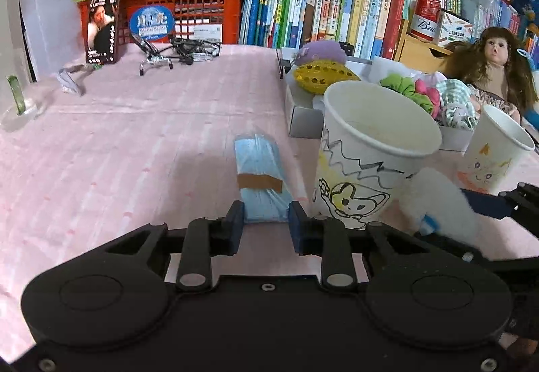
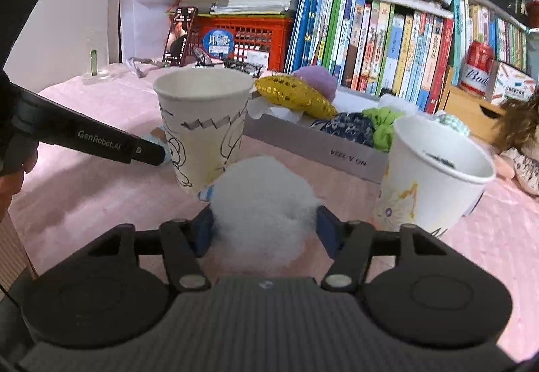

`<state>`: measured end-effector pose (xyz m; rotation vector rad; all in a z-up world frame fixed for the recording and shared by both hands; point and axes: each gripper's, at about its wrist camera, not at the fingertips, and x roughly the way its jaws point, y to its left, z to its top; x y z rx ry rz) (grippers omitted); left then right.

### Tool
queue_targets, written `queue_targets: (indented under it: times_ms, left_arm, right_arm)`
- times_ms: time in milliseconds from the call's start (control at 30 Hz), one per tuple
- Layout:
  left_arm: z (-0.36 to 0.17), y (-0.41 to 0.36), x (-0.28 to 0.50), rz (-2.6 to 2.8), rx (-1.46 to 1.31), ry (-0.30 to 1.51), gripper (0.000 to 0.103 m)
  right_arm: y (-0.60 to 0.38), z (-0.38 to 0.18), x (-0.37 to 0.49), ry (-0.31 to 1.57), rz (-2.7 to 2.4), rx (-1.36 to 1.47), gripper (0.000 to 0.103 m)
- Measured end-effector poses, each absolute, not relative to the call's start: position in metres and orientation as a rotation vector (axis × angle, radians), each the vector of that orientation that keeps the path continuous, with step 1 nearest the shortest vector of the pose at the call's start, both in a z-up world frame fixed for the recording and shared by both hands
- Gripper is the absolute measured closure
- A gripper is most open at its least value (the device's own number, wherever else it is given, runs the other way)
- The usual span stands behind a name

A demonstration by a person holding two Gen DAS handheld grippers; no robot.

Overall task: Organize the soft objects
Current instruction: 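Lift the blue packet and cotton ball and carry them toward the tray, then lower the packet and cotton ball into the tray and open both tools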

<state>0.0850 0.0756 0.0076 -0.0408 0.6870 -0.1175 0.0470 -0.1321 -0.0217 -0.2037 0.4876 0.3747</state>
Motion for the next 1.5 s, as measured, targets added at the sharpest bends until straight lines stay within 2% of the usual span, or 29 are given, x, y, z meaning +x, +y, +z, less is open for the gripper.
queue_targets:
  times_ms: [33,333,567,767,900,1200,1500]
  left_arm:
    - [0.010,0.076,0.083,-0.116,-0.038,0.682,0.077]
    - [0.049,0.089,0.059,-0.090,-0.008,0.577,0.077]
    - [0.095,0.085,0.064,-0.158,0.017,0.531,0.077]
    - [0.131,0.056,0.097,-0.255,0.033,0.547,0.077]
    - [0.143,0.033,0.148,-0.299,0.034,0.622,0.077]
    - [0.119,-0.006,0.267,-0.284,-0.031,0.822,0.077]
    - [0.083,-0.031,0.317,-0.247,-0.050,0.931,0.077]
  right_arm:
    - [-0.132,-0.020,0.045,0.480,0.375,-0.205,0.057]
    - [-0.136,-0.006,0.037,0.440,0.371,-0.176,0.060]
    - [-0.149,0.037,0.024,0.339,0.384,-0.122,0.060]
    - [-0.169,0.085,0.051,0.288,0.339,-0.122,0.059]
    - [-0.188,0.104,0.101,0.361,0.303,-0.079,0.059]
    - [-0.222,0.096,0.208,0.577,0.264,0.077,0.059]
    - [-0.236,0.061,0.251,0.693,0.225,0.179,0.058]
